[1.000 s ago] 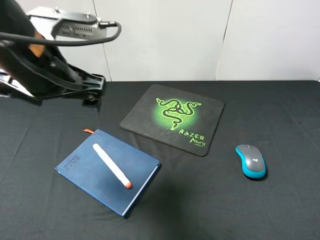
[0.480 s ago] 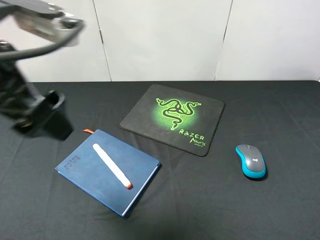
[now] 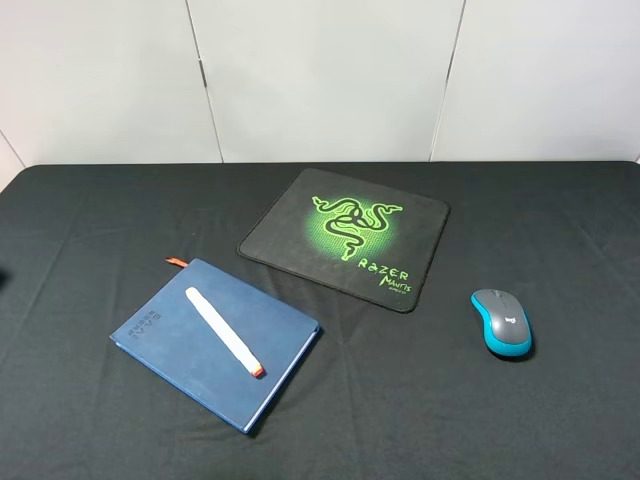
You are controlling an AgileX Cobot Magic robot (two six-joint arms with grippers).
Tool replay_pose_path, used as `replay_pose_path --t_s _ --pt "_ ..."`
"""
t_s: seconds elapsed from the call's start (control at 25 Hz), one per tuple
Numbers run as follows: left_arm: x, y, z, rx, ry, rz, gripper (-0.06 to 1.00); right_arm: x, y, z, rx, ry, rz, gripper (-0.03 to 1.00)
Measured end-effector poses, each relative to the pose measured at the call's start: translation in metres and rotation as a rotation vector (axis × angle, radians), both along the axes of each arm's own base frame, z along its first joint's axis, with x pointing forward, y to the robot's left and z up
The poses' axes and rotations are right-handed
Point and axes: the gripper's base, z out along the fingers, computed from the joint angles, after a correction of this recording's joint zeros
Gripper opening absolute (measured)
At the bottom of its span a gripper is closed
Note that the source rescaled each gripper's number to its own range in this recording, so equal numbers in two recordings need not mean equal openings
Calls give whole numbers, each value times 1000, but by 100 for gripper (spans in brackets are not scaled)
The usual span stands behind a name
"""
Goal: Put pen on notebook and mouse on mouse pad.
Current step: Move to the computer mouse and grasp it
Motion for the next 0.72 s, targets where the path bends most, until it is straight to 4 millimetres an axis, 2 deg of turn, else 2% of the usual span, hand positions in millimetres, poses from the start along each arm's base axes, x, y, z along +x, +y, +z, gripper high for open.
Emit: replay_pose_path --t_s 0.12,0.32,0.72 --pt "-20 20 -4 -50 -51 -6 100 0 0 0 0 0 0 100" --pt "-42 44 -18 -101 -100 21 100 0 0 0 0 0 0 100" --pt "-55 66 -60 -93 -134 367 100 0 0 0 0 0 0 100"
